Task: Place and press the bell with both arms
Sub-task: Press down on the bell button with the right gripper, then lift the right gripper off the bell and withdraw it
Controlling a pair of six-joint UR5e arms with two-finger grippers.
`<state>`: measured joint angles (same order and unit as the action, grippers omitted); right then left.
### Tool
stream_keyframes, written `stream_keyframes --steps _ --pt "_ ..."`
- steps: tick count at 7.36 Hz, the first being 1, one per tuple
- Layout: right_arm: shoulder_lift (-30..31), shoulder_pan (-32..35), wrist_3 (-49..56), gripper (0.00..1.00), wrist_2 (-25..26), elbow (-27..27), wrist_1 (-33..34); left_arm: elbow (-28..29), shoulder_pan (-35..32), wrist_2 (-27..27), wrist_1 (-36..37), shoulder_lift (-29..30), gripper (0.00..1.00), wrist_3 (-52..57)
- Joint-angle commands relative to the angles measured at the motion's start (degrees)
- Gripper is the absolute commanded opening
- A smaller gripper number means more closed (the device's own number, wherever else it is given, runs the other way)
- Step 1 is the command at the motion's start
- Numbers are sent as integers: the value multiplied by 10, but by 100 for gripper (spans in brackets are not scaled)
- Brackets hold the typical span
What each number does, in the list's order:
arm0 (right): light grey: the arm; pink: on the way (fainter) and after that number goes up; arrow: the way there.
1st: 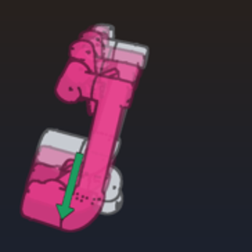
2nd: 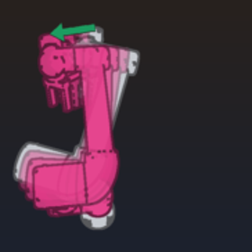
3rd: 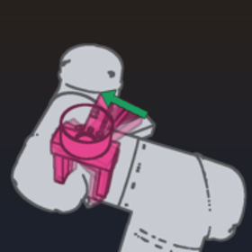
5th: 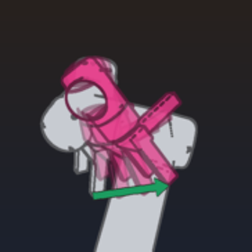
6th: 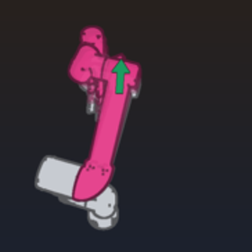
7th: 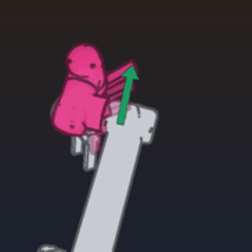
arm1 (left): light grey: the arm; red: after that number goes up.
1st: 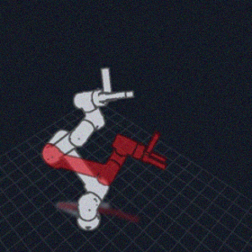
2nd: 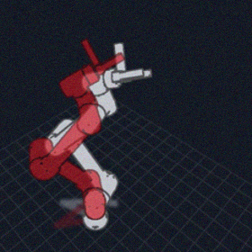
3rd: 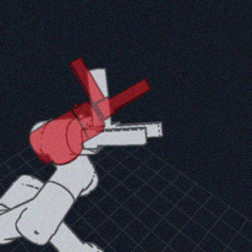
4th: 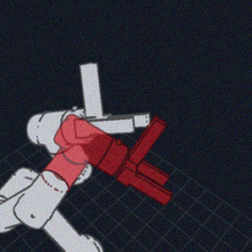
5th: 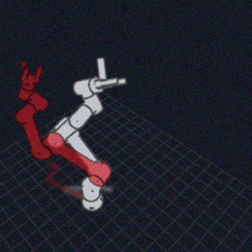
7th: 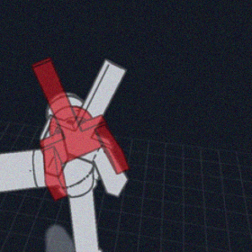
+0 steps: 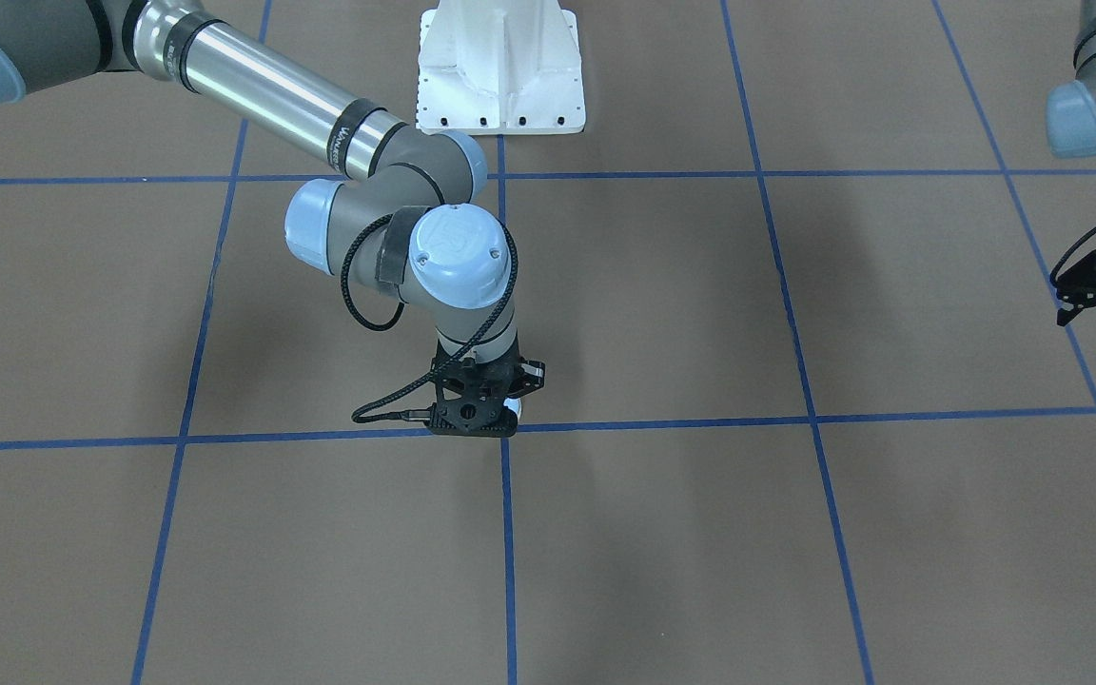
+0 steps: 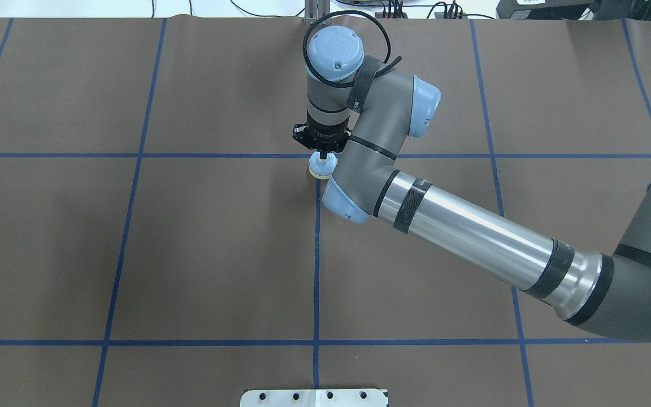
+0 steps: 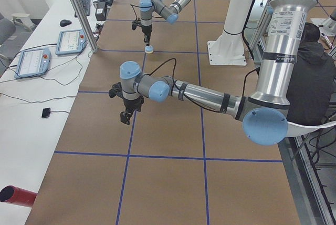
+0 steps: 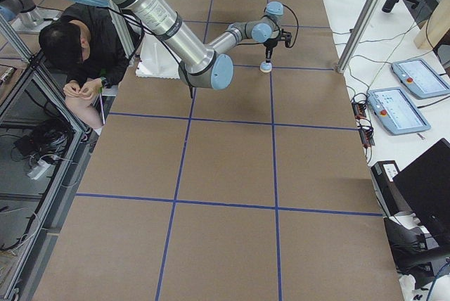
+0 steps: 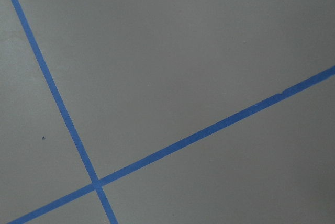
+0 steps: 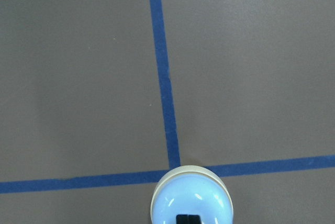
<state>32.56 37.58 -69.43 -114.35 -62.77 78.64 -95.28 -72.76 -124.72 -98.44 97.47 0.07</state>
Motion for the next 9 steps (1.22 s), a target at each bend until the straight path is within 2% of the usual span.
stream_keyframes --steps 1,4,5,6,8,9 --pt "4 -1 0 0 0 4 -1 1 1 0 0 0 100 -2" --pt "-1 7 -2 0 -2 -7 -1 1 1 0 0 2 100 -2" --pt "2 20 -3 0 -9 -47 10 2 0 0 0 2 100 0" --pt "5 28 -4 99 -21 -82 43 1 -1 0 0 1 100 1" --pt "37 69 16 100 -55 -171 142 -2 -27 -8 5 -6 100 23" --pt "89 90 54 100 -71 -238 166 -3 -66 -17 30 -18 100 81"
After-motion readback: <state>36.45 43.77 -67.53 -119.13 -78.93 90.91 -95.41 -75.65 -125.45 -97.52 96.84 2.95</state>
